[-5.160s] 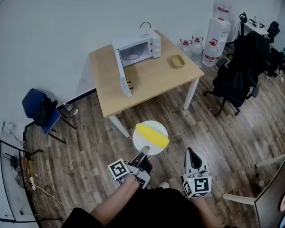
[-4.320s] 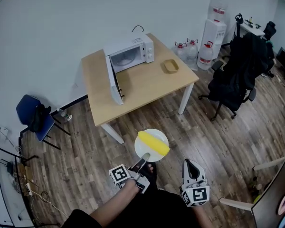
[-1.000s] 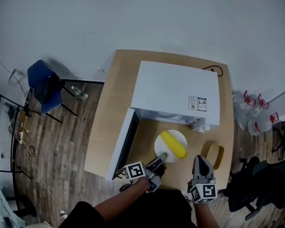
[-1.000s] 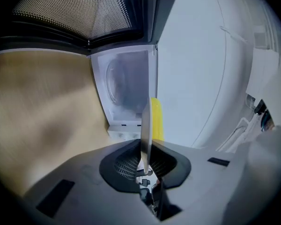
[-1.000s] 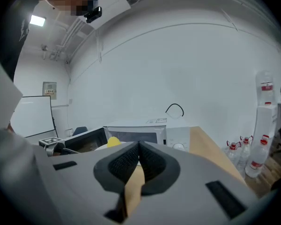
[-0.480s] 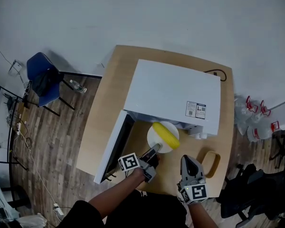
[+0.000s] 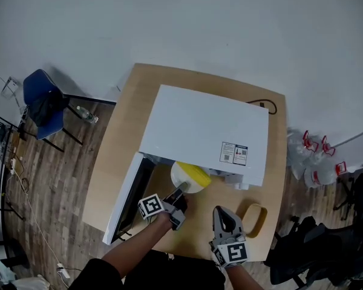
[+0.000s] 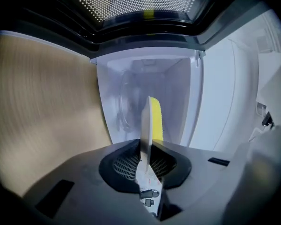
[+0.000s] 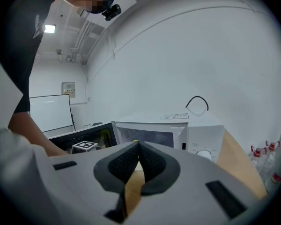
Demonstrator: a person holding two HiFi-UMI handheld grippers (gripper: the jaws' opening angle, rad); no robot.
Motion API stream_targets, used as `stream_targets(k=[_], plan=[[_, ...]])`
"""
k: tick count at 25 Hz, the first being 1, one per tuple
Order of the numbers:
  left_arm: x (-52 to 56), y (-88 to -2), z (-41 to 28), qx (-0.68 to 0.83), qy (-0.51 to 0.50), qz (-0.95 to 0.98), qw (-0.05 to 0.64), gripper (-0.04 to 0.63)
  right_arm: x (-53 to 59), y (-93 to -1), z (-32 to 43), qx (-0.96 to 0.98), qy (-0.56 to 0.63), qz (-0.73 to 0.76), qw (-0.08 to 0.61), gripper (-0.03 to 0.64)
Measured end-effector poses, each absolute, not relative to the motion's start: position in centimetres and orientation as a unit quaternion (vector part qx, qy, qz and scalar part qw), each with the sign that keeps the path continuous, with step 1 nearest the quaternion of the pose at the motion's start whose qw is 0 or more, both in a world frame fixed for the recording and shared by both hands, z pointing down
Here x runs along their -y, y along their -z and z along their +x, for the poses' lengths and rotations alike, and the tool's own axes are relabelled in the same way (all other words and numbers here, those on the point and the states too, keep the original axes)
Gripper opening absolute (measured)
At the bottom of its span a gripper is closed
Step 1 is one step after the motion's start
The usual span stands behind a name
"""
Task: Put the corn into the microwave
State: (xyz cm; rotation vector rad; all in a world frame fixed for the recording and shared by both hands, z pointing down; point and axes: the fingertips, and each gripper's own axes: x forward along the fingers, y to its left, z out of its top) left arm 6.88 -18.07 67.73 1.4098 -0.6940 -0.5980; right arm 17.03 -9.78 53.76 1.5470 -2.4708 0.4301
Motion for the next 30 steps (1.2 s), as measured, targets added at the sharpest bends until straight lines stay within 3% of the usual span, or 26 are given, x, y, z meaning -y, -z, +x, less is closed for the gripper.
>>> stream_targets(k=[30], plan=[[26.5, -73.2, 6.2, 0.373, 0.289, 0.564, 0.678, 0.034, 11.0, -55.1, 19.5, 0.819, -0.157, 0.54, 0.111, 0.058]])
